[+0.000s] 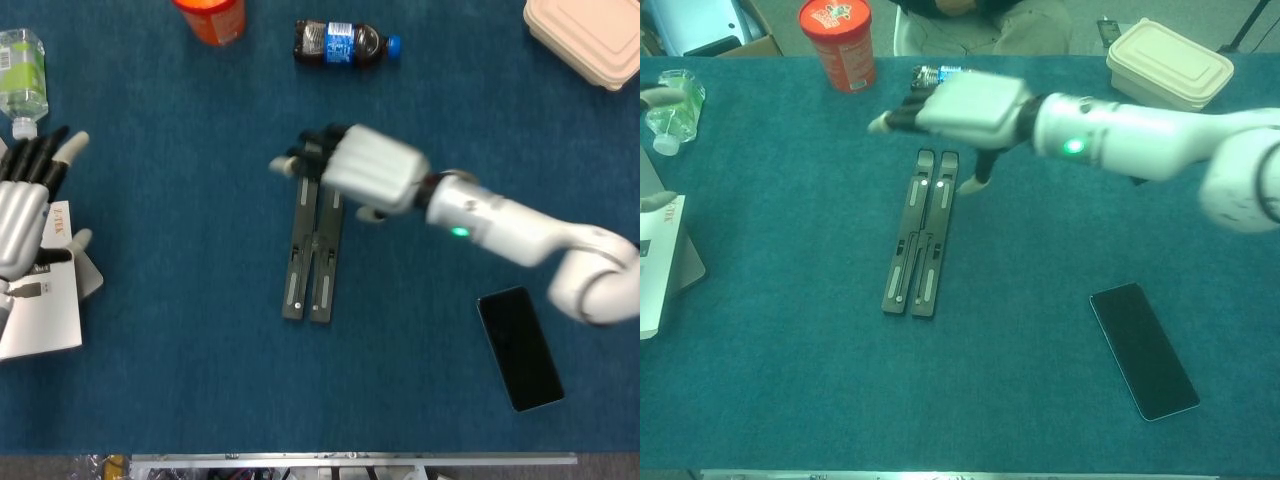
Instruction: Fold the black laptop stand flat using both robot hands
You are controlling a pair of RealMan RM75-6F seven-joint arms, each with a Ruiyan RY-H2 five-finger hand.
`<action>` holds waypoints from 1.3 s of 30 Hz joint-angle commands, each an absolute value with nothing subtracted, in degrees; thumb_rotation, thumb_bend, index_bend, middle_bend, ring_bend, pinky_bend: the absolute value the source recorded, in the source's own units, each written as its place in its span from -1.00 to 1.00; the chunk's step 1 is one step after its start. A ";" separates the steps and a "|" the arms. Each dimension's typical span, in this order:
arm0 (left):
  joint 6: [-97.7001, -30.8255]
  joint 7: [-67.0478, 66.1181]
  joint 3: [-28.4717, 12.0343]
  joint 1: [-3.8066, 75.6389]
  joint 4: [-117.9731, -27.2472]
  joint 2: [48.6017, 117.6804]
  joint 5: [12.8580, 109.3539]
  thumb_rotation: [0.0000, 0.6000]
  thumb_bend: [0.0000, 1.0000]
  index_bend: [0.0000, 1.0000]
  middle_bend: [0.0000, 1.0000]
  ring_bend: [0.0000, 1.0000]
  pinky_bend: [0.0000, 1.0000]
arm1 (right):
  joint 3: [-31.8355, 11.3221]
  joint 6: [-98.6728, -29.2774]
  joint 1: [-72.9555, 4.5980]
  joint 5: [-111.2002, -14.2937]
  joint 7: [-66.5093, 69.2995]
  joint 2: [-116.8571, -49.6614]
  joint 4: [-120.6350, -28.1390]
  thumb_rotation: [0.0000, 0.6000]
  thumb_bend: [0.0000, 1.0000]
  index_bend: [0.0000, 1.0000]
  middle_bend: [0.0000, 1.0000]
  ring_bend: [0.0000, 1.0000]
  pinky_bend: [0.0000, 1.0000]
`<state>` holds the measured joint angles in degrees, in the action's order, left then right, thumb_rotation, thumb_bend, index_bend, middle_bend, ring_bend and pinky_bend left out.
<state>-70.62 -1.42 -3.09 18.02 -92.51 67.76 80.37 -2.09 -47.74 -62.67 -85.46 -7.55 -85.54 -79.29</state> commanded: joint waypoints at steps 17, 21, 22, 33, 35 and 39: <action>-79.95 -6.60 -3.70 13.97 -85.65 70.70 82.02 1.00 -0.50 -1.00 -1.00 -1.00 -1.00 | 2.72 -85.68 -28.08 -80.42 -18.66 -69.77 -95.02 1.00 -0.67 -1.00 -0.74 -0.82 -0.48; -82.10 -6.88 -3.32 12.30 -85.68 70.70 82.14 1.00 -0.50 -1.00 -1.00 -1.00 -1.00 | 2.88 -88.35 -23.63 -79.60 -16.43 -70.17 -92.01 1.00 -0.67 -1.00 -0.74 -0.83 -0.48; -82.54 -6.60 -3.20 11.95 -85.65 70.70 82.26 1.00 -0.50 -1.00 -1.00 -1.00 -1.00 | 2.81 -88.95 -22.65 -79.32 -15.69 -70.36 -91.25 1.00 -0.67 -1.00 -0.74 -0.83 -0.48; -87.52 -4.72 -2.34 7.86 -85.37 69.93 83.37 1.00 -0.50 -1.00 -1.00 -1.00 -1.00 | 1.17 -94.41 -13.48 -77.89 -9.82 -72.57 -84.69 1.00 -0.67 -1.00 -0.74 -0.86 -0.50; -88.09 -4.22 -2.21 7.28 -85.30 69.67 83.60 1.00 -0.50 -1.00 -1.00 -1.00 -1.00 | 0.72 -94.45 -12.27 -77.25 -8.91 -72.88 -83.54 1.00 -0.67 -1.00 -0.74 -0.86 -0.51; -87.94 -3.68 -2.23 6.78 -84.72 69.65 83.30 1.00 -0.50 -1.00 -1.00 -1.00 -1.00 | 0.32 -93.40 -10.96 -77.12 -7.26 -73.04 -82.26 1.00 -0.67 -1.00 -0.74 -0.87 -0.51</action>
<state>-88.04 -3.78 -2.22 6.84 -84.80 69.66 83.40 0.51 -93.69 -11.27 -77.17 -7.56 -72.93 -82.57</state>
